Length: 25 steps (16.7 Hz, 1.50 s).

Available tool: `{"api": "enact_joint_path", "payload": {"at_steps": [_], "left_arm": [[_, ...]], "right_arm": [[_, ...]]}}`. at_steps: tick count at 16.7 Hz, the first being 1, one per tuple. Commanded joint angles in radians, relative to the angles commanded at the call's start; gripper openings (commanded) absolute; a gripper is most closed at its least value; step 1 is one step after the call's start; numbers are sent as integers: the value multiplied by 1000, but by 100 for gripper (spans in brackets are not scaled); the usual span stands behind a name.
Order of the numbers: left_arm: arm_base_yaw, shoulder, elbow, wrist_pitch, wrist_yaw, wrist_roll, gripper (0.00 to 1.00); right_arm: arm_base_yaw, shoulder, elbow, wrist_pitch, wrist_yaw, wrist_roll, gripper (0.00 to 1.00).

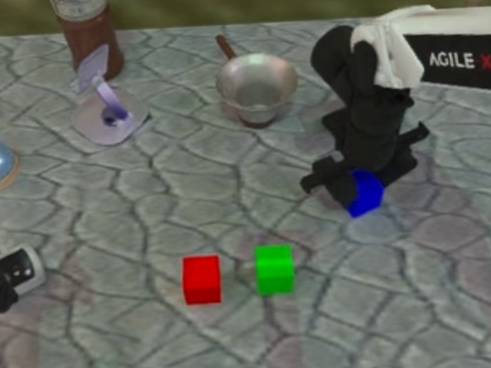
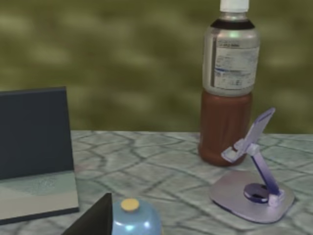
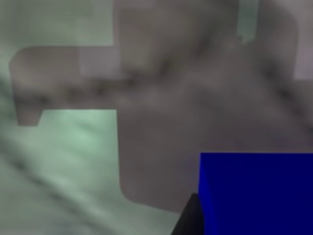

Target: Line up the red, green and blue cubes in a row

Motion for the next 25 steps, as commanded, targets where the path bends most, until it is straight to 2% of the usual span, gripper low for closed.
{"api": "enact_joint_path", "payload": {"at_steps": [8, 15, 21, 25], "left_arm": [[0, 0, 0, 0, 0, 0, 100], [0, 0, 0, 0, 0, 0, 100], [0, 0, 0, 0, 0, 0, 100], [0, 0, 0, 0, 0, 0, 100]], "right_arm": [[-2, -13, 6, -7, 0, 0, 0], [5, -76, 146, -218, -1, -1, 0], [2, -84, 157, -233, -1, 3, 0], [44, -144, 84, -218, -1, 114, 0]]}}
